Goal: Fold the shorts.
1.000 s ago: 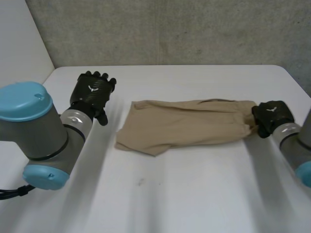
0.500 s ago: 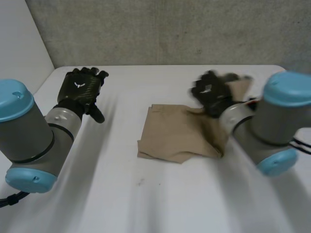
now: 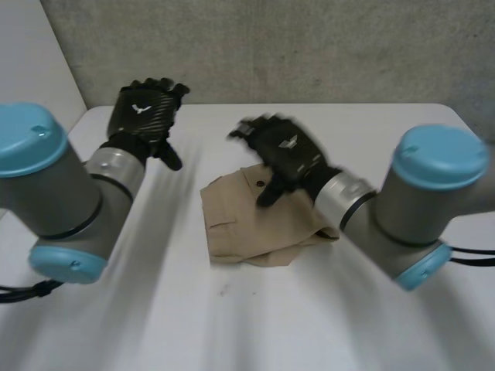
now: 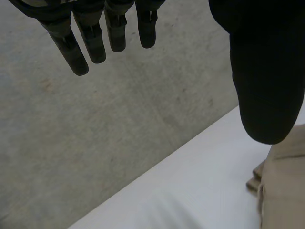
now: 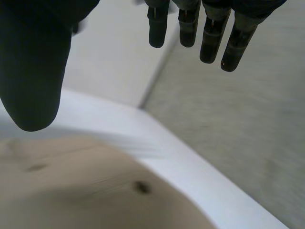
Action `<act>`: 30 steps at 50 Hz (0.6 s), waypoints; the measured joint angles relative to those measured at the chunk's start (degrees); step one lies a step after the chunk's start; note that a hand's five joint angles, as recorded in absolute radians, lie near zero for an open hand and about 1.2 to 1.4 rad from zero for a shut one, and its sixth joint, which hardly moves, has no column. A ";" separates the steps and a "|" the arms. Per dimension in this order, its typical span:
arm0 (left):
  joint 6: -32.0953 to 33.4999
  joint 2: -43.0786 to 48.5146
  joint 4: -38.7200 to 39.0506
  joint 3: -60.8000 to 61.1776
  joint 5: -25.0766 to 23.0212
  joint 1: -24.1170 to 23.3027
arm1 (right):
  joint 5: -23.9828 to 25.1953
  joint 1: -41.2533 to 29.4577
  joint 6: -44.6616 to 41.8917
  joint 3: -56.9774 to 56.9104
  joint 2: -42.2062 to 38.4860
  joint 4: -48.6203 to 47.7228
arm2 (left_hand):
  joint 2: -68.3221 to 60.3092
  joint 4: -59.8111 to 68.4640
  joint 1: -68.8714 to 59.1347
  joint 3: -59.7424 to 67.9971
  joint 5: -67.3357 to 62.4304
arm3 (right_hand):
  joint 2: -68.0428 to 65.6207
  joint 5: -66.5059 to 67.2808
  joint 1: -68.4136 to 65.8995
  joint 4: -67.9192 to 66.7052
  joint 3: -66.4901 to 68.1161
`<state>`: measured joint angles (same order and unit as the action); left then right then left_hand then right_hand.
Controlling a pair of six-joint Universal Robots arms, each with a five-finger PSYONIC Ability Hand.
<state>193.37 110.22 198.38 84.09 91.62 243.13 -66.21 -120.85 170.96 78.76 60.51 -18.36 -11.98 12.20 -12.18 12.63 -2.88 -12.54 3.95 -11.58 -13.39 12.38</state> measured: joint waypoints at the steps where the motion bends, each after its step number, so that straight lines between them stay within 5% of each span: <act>1: -0.03 1.26 -0.07 -1.48 0.05 -0.77 | -2.54 1.22 3.62 -0.12 1.35 0.24 | 0.00 0.00 0.00 0.00 0.00 | 0.00 0.00 0.00 0.00 0.00; 6: -0.19 7.88 -0.69 -7.55 0.22 -4.64 | -8.24 3.46 8.56 -1.53 1.89 3.45 | 0.00 0.00 0.00 0.00 0.00 | 0.00 0.00 0.00 0.00 0.00; 16: -4.11 21.50 -5.97 -15.47 0.99 -11.47 | -9.40 4.08 5.32 -10.78 -9.11 16.82 | 0.00 0.00 0.00 0.00 0.00 | -0.01 0.00 0.00 0.00 0.00; 30: -6.75 26.76 -17.42 -16.14 5.95 -11.87 | -11.33 4.56 -3.45 -17.50 -18.01 31.06 | 0.00 -0.04 0.09 0.00 0.00 | 0.32 0.00 3.09 0.82 -2.09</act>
<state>186.61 136.98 180.96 67.96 97.56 231.26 -77.54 -116.29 167.51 61.26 42.51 12.70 -11.98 12.16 -12.09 12.63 -2.89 -12.22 3.95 -8.49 -12.57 10.29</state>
